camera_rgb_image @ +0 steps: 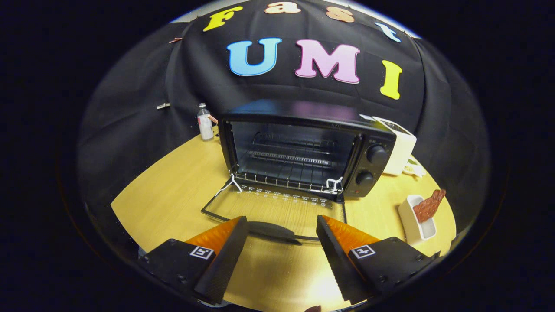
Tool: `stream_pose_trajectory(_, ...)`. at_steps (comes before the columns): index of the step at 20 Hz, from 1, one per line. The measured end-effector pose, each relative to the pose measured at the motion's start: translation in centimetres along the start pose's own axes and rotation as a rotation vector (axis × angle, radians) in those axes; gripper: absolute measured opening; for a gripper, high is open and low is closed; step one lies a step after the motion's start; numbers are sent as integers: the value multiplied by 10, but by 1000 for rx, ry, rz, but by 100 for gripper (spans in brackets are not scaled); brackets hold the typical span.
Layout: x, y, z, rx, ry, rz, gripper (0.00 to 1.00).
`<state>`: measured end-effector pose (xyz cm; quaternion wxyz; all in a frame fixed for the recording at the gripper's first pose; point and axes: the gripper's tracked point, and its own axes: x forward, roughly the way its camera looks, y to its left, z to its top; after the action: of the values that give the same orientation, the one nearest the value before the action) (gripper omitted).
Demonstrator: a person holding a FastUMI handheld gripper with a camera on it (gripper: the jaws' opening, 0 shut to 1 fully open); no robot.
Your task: Open the toaster oven, put the food inside, and close the toaster oven door.
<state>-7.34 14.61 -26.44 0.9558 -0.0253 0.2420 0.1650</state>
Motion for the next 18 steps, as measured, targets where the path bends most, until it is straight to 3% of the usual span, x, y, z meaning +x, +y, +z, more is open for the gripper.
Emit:
stream_pose_trajectory(4,-22,-47,33,37,-86,8,98)
stream_pose_trajectory(9,-39,-133,52,135,-132,-61,98)
stream_pose_trajectory(15,-45,-248,44,222,-145,-183,98)
stream_pose_trajectory(18,-42,-294,33,287,-139,-202,99)
